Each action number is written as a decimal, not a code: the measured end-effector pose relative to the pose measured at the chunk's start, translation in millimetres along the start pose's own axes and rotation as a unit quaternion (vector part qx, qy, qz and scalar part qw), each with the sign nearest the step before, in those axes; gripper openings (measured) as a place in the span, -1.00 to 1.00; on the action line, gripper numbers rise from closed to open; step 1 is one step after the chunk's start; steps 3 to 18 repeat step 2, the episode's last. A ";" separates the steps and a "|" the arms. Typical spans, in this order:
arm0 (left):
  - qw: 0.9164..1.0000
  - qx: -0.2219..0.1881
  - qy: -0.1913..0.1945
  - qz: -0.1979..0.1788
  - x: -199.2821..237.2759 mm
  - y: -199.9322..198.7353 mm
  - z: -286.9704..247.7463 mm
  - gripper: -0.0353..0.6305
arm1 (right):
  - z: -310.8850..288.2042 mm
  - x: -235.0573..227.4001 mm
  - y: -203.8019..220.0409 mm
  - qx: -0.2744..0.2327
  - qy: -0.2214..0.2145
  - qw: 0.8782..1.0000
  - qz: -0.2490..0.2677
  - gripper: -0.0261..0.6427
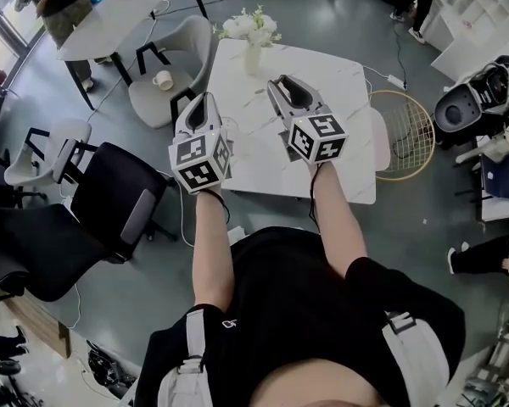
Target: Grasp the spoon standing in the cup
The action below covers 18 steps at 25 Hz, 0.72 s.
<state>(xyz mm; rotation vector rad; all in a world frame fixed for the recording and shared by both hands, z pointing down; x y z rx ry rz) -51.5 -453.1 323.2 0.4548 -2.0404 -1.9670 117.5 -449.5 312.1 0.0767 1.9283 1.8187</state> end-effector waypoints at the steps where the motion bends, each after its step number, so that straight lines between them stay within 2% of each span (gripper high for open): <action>1: 1.000 0.001 0.000 0.000 0.1 1.1 -0.6 -0.85 | -0.7 -0.1 1.1 0.001 0.000 1.000 0.001 -0.54; 18: 1.000 0.001 0.000 0.000 0.3 2.1 -1.1 -0.85 | -1.3 -0.1 2.3 0.002 -0.001 1.000 0.002 -0.54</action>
Point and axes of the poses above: the fingertips, and each gripper's own axes: z backward along the fingers, x to its left, y out of its underside, the point moved 1 cm from there along z, backward along the fingers, and after that the axes turned 14 degrees about -z, right-handed, at the moved point
